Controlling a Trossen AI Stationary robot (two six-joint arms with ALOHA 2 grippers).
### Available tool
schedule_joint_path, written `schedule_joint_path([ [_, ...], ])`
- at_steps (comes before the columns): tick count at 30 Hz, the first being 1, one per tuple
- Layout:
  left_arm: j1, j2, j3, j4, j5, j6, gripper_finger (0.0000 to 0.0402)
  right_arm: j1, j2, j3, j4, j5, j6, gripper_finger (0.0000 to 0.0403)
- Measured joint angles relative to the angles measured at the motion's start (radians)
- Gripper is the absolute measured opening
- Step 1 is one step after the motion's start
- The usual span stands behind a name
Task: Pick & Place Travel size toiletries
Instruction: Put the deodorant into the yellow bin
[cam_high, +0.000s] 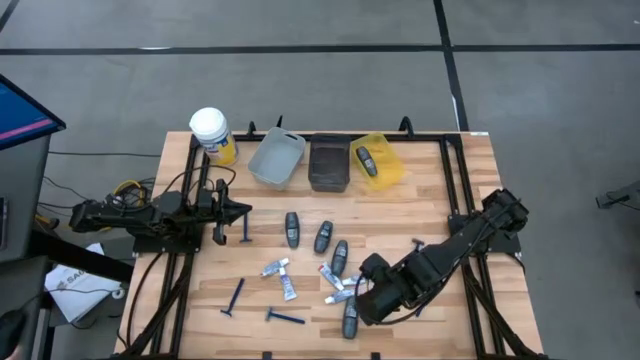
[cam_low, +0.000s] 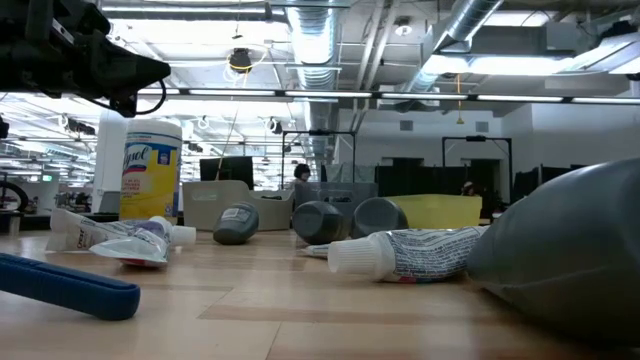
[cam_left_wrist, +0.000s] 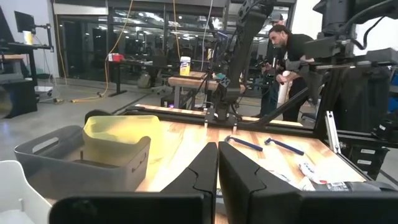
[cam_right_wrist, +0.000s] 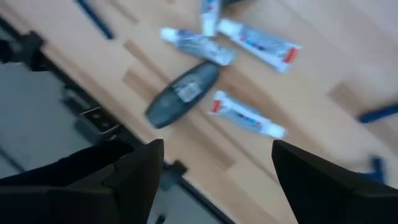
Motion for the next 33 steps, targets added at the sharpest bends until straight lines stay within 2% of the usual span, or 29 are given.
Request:
schedule_joint_path([
  [8,0.000,0.001,0.000,0.002,0.000,0.000,0.0010,-0.013,0.022,-0.136,0.343,0.021,0.068,0.0291],
  [15,0.000,0.007,0.000,0.012,0.002,0.000,0.0010,-0.036,0.160,-0.137,0.450,-0.026,0.100,0.0291],
  [20,0.000,0.021,0.000,0.011,0.001,0.000,0.0010,-0.047,0.238,-0.095,0.410,-0.060,0.178,0.0291],
  [26,0.000,0.041,0.000,0.019,0.001,0.000,0.0010,-0.060,0.280,-0.032,0.283,-0.068,0.269,0.0291],
  [33,0.000,0.054,0.000,0.024,0.000,0.000,0.0010,-0.090,0.306,-0.029,0.279,-0.104,0.317,0.0291],
])
